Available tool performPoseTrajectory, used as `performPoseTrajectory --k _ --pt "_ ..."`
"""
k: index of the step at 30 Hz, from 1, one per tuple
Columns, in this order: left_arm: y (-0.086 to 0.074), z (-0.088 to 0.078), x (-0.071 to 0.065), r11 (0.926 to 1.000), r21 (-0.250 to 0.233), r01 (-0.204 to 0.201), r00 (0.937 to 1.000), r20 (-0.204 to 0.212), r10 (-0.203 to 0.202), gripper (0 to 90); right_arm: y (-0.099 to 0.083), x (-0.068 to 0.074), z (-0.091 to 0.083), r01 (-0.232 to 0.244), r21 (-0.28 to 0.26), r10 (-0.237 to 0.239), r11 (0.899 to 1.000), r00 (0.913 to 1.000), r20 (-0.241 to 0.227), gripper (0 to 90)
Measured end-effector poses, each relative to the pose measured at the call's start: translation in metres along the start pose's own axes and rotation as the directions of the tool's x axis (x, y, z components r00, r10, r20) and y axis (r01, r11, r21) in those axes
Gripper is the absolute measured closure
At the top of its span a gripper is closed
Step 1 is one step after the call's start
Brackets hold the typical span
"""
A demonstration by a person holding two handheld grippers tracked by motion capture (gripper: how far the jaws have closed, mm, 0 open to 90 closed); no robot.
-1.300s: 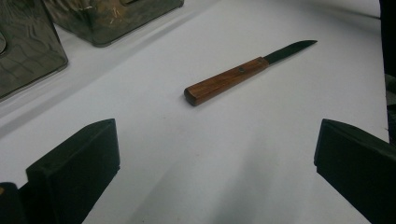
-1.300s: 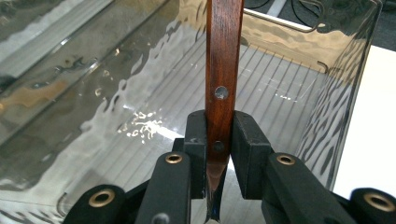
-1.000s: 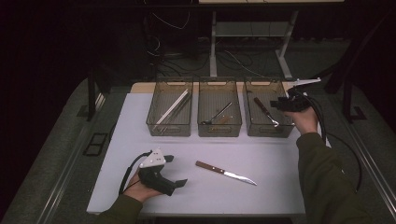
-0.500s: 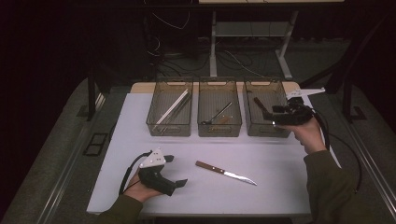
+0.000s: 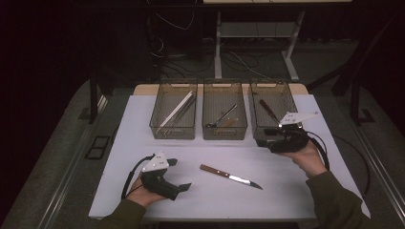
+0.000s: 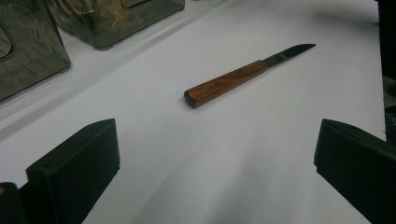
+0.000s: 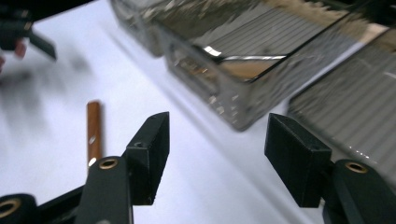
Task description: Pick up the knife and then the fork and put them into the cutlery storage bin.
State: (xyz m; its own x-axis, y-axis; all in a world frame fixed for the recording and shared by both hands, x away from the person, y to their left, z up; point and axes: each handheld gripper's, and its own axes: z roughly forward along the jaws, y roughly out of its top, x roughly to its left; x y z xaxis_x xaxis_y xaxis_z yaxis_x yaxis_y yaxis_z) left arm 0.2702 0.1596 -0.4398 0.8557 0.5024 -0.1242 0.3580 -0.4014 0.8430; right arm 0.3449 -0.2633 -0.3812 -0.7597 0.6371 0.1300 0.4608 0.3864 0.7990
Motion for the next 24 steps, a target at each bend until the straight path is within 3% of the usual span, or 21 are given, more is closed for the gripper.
performPoseTrajectory --k 10,24 --pt "0.000 -0.001 -0.001 1.0000 -0.003 -0.004 1.0000 -0.001 0.004 0.0 -0.009 0.033 0.023 0.074 0.072 -0.067 0.995 0.9929 -0.099 46.6" --pt "0.000 0.000 -0.001 1.0000 -0.001 -0.005 1.0000 0.001 0.005 0.0 -0.010 0.071 0.062 0.180 0.186 -0.136 0.966 0.9640 -0.229 63.8"
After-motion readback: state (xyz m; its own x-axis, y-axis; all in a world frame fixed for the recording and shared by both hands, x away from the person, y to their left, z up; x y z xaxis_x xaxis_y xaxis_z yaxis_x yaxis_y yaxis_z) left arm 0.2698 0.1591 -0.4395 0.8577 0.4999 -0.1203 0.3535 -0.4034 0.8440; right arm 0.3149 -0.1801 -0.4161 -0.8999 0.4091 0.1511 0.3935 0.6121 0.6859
